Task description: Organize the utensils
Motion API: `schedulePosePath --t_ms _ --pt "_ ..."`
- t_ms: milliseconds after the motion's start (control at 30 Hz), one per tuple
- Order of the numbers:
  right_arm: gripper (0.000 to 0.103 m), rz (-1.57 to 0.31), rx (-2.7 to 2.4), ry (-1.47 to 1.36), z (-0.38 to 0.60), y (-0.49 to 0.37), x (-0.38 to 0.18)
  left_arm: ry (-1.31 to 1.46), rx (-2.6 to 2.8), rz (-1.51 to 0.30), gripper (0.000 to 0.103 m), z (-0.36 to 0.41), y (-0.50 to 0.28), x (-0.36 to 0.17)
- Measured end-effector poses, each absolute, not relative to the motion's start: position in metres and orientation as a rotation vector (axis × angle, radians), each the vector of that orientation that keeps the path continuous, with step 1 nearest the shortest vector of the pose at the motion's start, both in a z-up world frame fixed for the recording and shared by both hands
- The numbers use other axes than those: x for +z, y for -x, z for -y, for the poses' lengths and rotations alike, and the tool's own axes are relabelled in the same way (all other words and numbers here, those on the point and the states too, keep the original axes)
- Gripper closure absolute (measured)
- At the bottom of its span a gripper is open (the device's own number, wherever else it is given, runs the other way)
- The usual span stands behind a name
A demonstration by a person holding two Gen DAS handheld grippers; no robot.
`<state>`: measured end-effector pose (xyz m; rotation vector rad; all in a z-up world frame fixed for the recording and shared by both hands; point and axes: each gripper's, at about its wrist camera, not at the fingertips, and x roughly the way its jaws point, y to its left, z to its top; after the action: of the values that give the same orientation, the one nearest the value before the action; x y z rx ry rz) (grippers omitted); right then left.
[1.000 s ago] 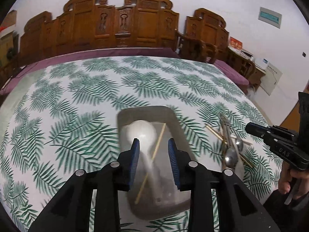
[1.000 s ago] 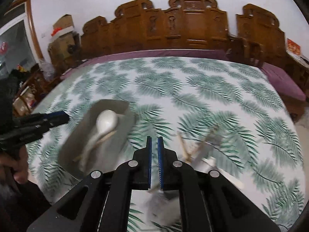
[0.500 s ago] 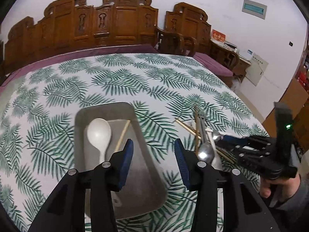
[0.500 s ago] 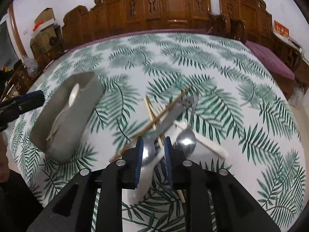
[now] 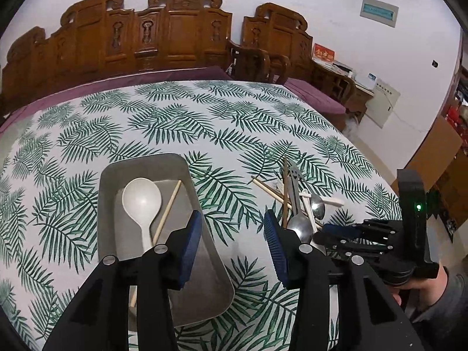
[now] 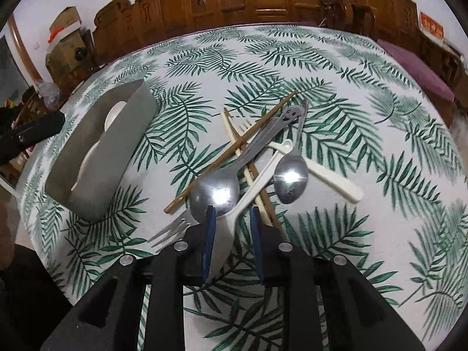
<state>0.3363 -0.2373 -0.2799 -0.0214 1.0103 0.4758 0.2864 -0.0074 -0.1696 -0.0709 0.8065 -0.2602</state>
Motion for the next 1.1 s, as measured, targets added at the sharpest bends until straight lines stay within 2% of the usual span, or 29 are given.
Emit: schedulePosePath --t_ms 67,167,367,533,633,667,833,1100 --pt "0.071 -1.020 0.482 0.030 0.233 -0.338 -0.284 0.065 -0.264 -0.809 0.061 0.010 -0.286 -0.171" --pt "0.069 -1.034 0.480 0.034 0.228 -0.342 -0.288 0.055 -0.266 -0.815 0.061 0.014 -0.286 -0.173" --pt "0.082 -1.032 0.468 -0.010 0.236 -0.345 -0.285 0.043 -0.271 -0.825 0.061 0.019 -0.286 -0.177" --pt "0.087 -1.030 0.469 -0.095 0.252 -0.348 -0.280 0.024 -0.276 -0.836 0.061 0.029 -0.287 -0.183" --pt "0.093 -1.012 0.473 -0.138 0.262 -0.349 -0.274 0.010 -0.282 -0.839 0.061 0.036 -0.286 -0.185" --pt "0.098 -1.003 0.476 -0.148 0.264 -0.348 -0.271 0.004 -0.284 -0.838 0.061 0.040 -0.285 -0.186" --pt "0.102 -0.962 0.506 -0.194 0.275 -0.348 -0.259 -0.025 -0.295 -0.847 0.061 0.054 -0.286 -0.195" --pt "0.102 -0.929 0.526 -0.177 0.283 -0.351 -0.252 -0.056 -0.288 -0.868 0.061 0.071 -0.290 -0.208"
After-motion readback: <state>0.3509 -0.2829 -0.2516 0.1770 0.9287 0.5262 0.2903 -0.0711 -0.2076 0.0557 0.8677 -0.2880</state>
